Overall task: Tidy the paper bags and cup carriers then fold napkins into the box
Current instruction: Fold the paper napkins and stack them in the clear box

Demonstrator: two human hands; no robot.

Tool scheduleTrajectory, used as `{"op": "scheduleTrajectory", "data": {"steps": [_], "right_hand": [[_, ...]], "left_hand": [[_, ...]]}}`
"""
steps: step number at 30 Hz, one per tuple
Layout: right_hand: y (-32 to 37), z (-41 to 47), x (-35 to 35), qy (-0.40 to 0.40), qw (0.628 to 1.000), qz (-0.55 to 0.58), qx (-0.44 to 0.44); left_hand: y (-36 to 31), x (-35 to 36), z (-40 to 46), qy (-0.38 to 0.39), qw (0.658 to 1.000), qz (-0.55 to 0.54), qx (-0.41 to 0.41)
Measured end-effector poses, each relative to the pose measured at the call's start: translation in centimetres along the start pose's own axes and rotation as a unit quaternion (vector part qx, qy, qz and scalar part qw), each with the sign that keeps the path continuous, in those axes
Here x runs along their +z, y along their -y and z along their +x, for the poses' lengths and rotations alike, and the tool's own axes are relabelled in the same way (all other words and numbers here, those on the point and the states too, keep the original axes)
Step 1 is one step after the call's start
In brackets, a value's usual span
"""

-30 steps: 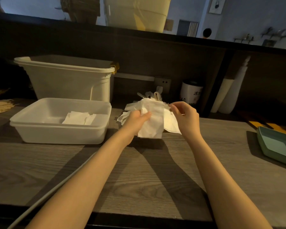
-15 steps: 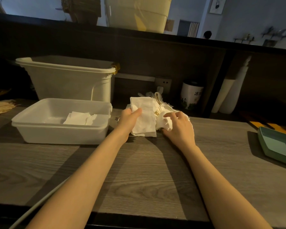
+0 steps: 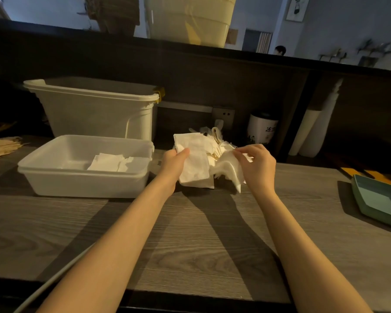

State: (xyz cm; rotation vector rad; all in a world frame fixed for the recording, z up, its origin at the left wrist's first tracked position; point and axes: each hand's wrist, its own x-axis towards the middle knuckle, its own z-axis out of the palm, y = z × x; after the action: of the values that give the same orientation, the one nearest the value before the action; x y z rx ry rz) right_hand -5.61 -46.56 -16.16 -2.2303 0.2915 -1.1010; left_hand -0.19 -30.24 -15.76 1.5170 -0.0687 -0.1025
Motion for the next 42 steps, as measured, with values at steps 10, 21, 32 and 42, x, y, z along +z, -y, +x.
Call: {"op": "scheduleTrajectory", "data": {"steps": [10,21,32,42], "right_hand": [[2.9,-0.1,-0.3,0.087,0.925,0.302,0.214],[3.6,-1.1,1.0,0.094,0.874,0.382,0.285],[3.3,-1.2,1.4,0.104,0.881,0.354,0.295],[1.4,0.0,0.2,0.12,0.971,0.161,0.13]], "left_hand": [[0.6,0.6,-0.3,0.024,0.999,-0.016,-0.036],[0.9,2.3,-2.0,0.16,0.976,-0.136,-0.046],[0.9,2.3,-2.0,0.133,0.991,-0.009,-0.006],[-0.1,0.5,-0.4,0.045,0.997,-0.06,-0.026]]}}
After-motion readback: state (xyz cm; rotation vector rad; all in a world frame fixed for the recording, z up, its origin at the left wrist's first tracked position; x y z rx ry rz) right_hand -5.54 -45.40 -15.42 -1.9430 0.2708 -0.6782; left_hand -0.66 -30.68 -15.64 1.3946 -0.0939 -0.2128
